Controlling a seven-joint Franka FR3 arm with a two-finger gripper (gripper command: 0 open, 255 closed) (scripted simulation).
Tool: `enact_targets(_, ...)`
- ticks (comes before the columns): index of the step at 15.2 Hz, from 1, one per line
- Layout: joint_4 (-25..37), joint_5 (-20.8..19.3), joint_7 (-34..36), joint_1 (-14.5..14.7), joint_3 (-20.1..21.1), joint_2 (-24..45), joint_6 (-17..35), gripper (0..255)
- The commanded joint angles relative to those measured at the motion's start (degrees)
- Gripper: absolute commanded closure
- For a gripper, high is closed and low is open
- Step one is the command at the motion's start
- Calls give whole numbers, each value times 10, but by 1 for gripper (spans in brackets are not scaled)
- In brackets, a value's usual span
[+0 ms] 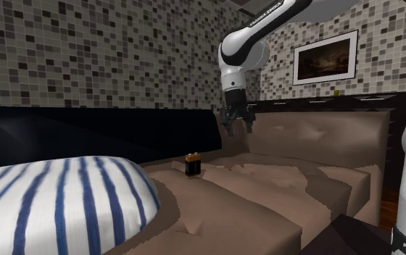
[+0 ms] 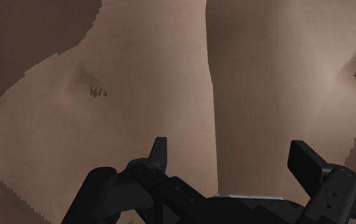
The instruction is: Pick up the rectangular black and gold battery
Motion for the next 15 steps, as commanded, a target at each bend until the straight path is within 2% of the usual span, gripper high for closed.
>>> enact_targets(1, 28, -2, 11, 2, 5, 42, 17, 0)
enact_targets(8, 162, -18, 45, 11, 14, 196, 44, 0)
enact_targets(15, 343, -36, 71, 29, 13, 358, 33, 0)
